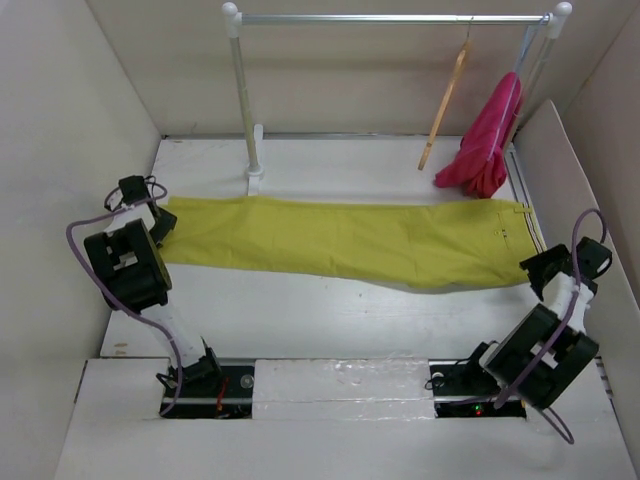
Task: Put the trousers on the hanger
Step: Fold the trousers at the center of the board.
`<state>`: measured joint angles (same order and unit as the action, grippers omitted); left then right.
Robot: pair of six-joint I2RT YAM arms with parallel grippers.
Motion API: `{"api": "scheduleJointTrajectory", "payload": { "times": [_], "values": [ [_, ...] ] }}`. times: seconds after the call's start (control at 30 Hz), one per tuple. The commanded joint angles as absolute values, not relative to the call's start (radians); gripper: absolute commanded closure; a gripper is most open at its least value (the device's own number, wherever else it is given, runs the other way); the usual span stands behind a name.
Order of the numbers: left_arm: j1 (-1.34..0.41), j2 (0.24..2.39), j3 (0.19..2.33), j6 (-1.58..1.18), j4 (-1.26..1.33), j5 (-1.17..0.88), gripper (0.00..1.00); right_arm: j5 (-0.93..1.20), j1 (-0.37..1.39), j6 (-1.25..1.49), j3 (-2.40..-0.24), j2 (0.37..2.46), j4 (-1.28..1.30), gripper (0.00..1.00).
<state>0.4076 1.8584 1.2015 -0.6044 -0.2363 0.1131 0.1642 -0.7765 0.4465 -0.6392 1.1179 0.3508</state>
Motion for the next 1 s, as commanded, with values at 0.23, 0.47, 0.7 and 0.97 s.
{"api": "scheduleJointTrajectory", "payload": {
  "times": [0.23, 0.47, 0.7, 0.97],
  "values": [
    [0.168, 1.554, 1.175, -0.6, -0.331, 0.116, 0.48, 0.181, -0.712, 0.494, -0.795, 1.163, 0.387, 0.27],
    [-0.251, 1.591, 1.213, -0.617, -0.33, 0.124, 0.49, 0.244, -0.897, 0.571, -0.698, 1.255, 0.264, 0.23],
    [-0.262, 1.716, 1.126, -0.658, -0.264, 0.043, 0.49, 0.259, -0.927, 0.572, -0.718, 1.402, 0.158, 0.21],
    [-0.1, 1.689, 0.96, -0.644, -0.224, -0.061, 0.51, 0.282, -0.936, 0.563, -0.742, 1.575, 0.02, 0.22]
  ]
}}
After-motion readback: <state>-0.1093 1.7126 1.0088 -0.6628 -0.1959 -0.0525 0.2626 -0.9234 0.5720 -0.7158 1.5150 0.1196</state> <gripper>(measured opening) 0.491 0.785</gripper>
